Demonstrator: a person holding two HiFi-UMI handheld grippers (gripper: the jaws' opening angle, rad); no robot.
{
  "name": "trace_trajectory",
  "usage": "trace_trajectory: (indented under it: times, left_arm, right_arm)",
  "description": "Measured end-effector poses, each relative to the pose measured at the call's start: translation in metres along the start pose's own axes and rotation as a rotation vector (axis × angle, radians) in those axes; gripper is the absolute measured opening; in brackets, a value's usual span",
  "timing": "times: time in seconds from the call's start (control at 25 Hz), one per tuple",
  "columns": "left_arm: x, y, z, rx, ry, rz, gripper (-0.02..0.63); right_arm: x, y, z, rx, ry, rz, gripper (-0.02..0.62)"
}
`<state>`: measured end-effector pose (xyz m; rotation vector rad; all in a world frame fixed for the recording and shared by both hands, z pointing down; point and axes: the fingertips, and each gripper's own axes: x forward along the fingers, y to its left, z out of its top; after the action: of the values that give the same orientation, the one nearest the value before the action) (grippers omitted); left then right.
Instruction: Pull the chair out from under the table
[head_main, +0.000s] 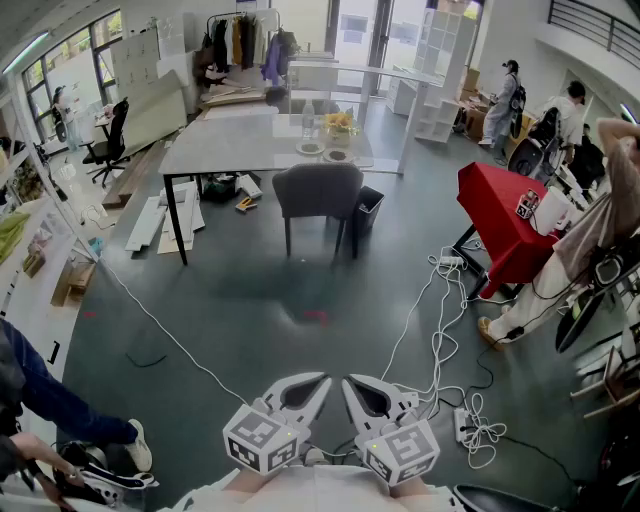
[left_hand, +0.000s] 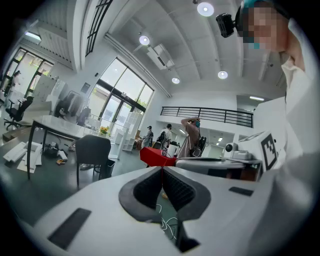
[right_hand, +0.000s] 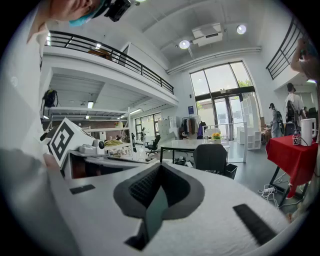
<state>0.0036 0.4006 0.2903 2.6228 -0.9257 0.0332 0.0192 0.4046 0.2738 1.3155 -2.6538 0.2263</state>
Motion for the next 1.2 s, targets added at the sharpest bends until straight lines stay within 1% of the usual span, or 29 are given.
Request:
trace_trajectory:
  times: [0.2,0.44,0.56,0.68,0.8,0.96,1.08,1.2]
  left_arm:
    - [0.009,-0.003,-0.005,-0.024,0.018,-0.015,0.015]
    - [0.009,0.001,-0.004,-0.008,0.032,-0.015,0.015]
    - [0.009,0.001,-0.003,-0.004,0.031,-0.013,0.015]
    - [0.01,0.006,-0.002,-0.002,0.025,-0.007,0.015]
    - [0.014,0.009,-0.001,0.001,0.024,0.006,0.015]
    - [0.017,0.011,0.001,-0.007,0.011,0.035,0.015]
    - [0.018,0.005,-0.009,-0.022,0.005,0.041,0.015]
    - [0.02,0.002,-0.028,-0.05,0.025,0.04,0.015]
  right_arm:
    - [-0.002,-0.008,-0.001,0.003,-0.002,0.001,0.002]
    - [0.002,-0.008,-0.001,0.004,0.003,-0.005,0.002]
    - [0.003,-0.005,0.0,-0.005,0.008,0.008,0.002]
    - [0.007,-0.006,-0.002,0.009,-0.001,0.011,0.002]
    - [0.01,-0.017,-0.001,0.045,-0.01,0.0,0.002]
    - [0.01,-0.024,-0.002,0.049,0.002,0.022,0.002]
    - [0.007,-0.023,-0.012,0.054,0.02,0.051,0.002]
    - [0.009,-0.025,-0.027,0.063,0.051,0.064,0.002]
